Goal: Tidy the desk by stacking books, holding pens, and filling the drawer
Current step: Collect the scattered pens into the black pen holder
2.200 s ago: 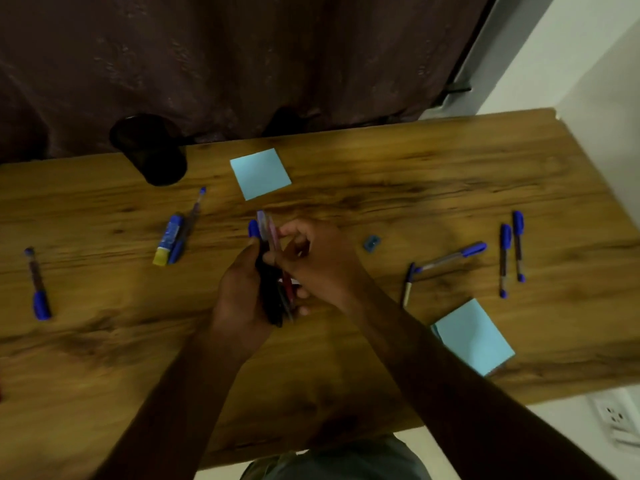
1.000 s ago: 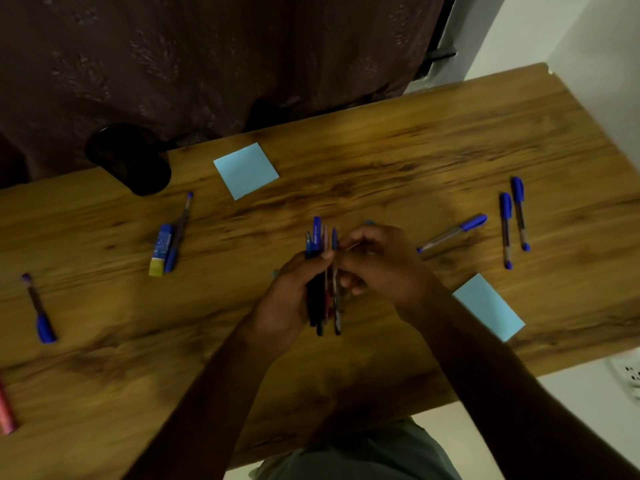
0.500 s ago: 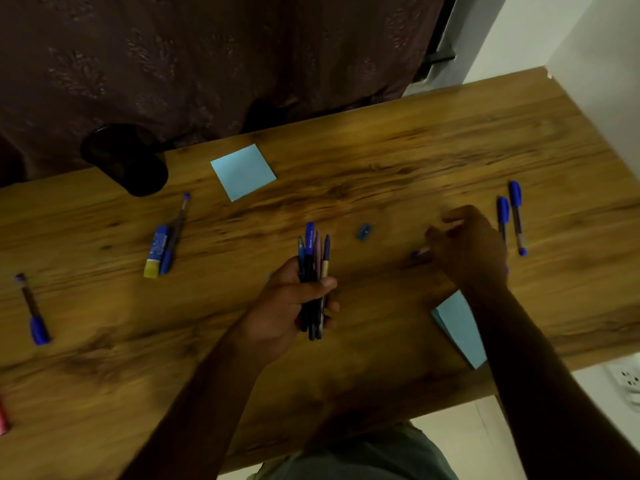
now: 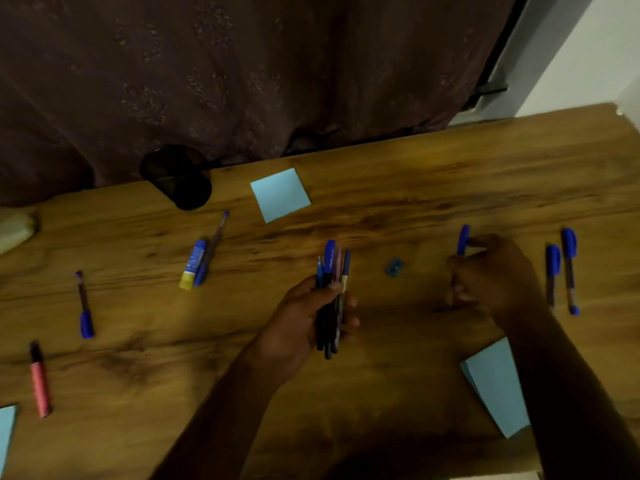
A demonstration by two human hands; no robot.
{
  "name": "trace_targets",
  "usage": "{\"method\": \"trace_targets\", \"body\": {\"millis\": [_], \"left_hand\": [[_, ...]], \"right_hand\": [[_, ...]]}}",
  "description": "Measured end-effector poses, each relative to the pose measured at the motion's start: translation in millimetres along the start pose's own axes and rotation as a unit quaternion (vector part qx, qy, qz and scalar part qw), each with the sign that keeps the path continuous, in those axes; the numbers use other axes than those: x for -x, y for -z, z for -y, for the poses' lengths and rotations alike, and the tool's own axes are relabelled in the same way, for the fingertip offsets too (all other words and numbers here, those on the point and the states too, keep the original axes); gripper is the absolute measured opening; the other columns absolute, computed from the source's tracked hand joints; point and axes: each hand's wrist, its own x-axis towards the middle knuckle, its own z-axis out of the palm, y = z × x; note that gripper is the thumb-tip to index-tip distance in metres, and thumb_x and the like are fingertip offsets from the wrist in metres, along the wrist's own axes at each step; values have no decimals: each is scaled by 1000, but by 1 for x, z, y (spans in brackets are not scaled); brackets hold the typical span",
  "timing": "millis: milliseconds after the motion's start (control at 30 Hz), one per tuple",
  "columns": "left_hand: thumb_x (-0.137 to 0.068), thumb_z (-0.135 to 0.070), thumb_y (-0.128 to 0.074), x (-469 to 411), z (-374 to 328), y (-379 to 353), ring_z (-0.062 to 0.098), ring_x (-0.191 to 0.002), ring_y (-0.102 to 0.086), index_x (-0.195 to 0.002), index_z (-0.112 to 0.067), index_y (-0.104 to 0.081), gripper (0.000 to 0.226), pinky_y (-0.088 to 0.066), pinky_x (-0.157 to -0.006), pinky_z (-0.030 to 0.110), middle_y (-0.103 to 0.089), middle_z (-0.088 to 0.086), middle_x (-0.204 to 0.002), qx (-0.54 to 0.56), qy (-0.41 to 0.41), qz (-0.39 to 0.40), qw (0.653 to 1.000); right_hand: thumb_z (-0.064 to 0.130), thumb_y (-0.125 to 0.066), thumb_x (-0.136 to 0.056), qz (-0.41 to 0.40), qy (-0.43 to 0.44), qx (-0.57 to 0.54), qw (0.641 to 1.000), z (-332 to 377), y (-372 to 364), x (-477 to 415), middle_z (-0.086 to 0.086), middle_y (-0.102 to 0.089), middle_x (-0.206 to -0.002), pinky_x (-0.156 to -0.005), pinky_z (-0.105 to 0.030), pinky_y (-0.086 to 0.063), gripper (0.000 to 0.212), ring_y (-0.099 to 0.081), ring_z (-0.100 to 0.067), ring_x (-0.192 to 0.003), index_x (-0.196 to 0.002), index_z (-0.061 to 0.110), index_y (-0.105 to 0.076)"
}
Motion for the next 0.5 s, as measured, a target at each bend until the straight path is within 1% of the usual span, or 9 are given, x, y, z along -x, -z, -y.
{"method": "trace_targets", "body": {"millis": [67,100,167,233,333,400,433,467,500], "left_hand": [[-96,-21,-55,-1,-5,3,33,-85,-68,-125,-9,-60,32,-55,-78,49,-69,17,-104,26,-3,-19,999],[-97,-21,-53,-2,-7,5,33,-85,-69,-125,-9,-60,31,-55,-80,50,-69,17,-104,36,-7,-28,999],[-99,-18,-52,-2,-14,8,32,-85,-69,-123,-8,-61,28,-54,-84,53,-69,16,-103,45,-30,-42,998],[-100,-17,-50,-1,-21,14,29,-85,-71,-124,-10,-63,28,-53,-88,55,-72,13,-101,29,-65,-68,995],[-103,-17,-47,1,-37,33,28,-103,-71,-128,-19,-62,29,-55,-92,51,-73,10,-112,-35,-127,-117,984],[-103,-17,-47,2,-52,54,23,-109,-69,-124,-25,-62,27,-57,-90,38,-73,3,-115,-66,-163,-144,974],[-103,-15,-47,2,-59,67,20,-109,-69,-123,-25,-62,27,-57,-87,33,-73,1,-114,-77,-180,-156,968],[-103,-14,-47,2,-67,77,21,-110,-68,-124,-23,-62,27,-57,-87,32,-73,3,-114,-84,-194,-162,964],[-103,-13,-47,0,-76,91,24,-112,-67,-126,-19,-61,27,-56,-91,35,-71,8,-117,-87,-206,-165,961]], "right_hand": [[7,-67,-90,121,5,-132,984,26,-10,14,-9,-70,-79,-61,-38,-59,31,-69,-23,-62,-118,16,-61],[3,-67,-90,176,21,-155,972,38,-17,24,-10,-69,-83,-58,-36,-57,31,-68,-21,-63,-118,16,-61],[3,-68,-89,283,69,-138,947,59,-37,40,-9,-70,-89,-57,-35,-59,28,-70,-18,-67,-111,20,-63],[7,-68,-91,353,124,-88,923,77,-61,50,-5,-73,-90,-61,-33,-61,23,-74,-17,-74,-104,26,-68],[22,-75,-87,381,177,-63,905,106,-99,62,-6,-73,-93,-64,-31,-59,25,-75,-18,-79,-111,29,-70],[27,-79,-83,382,197,-71,900,127,-124,67,-11,-72,-95,-65,-31,-60,28,-74,-19,-79,-110,28,-70],[27,-80,-83,378,209,-74,899,137,-136,69,-11,-71,-94,-65,-32,-61,27,-74,-20,-79,-108,28,-71],[26,-81,-82,369,225,-75,899,147,-145,71,-9,-72,-91,-66,-34,-62,26,-74,-20,-79,-106,28,-71],[27,-81,-81,355,245,-74,899,158,-157,72,-6,-72,-88,-68,-36,-63,25,-74,-20,-80,-104,29,-72]]}}
